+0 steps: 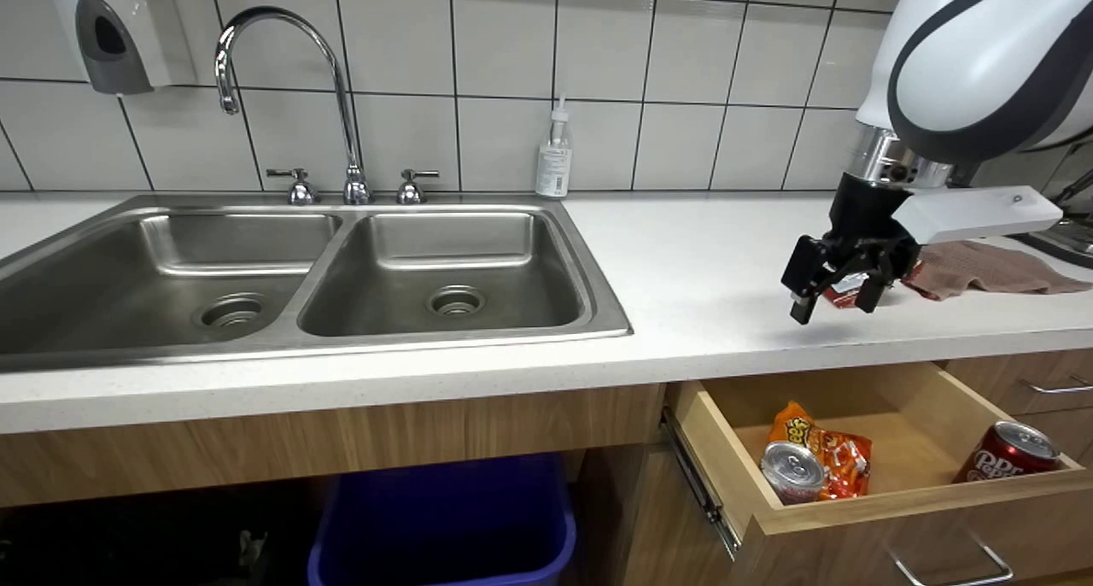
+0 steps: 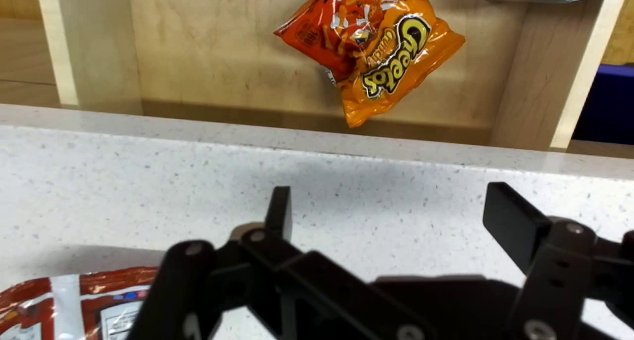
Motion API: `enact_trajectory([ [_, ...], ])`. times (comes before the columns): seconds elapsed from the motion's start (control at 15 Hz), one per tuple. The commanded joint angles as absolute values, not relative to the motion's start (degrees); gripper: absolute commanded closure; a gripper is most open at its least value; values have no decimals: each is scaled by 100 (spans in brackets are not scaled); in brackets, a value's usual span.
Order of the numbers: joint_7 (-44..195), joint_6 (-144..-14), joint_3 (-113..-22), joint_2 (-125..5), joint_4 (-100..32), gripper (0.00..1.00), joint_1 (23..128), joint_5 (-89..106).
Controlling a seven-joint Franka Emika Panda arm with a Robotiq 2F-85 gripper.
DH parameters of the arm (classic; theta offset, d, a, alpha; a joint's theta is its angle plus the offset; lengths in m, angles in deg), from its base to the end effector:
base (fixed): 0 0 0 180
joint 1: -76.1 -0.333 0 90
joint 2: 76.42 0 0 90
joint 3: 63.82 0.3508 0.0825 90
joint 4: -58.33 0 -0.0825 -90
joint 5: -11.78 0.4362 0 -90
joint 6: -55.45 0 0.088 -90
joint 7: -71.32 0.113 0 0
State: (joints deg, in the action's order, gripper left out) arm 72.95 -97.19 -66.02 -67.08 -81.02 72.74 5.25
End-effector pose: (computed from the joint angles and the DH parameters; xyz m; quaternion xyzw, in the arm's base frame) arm 0.5308 0.0134 0.2292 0.9979 0.0459 0.0351 0.0302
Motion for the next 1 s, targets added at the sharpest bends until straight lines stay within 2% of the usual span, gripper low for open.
enact_trajectory([
  [0.0, 7385, -9779, -6600, -7037, -8225, 0, 7367, 423],
  [0.93, 7236, -9807, -6693, -6517, -6973, 0, 7716, 801],
])
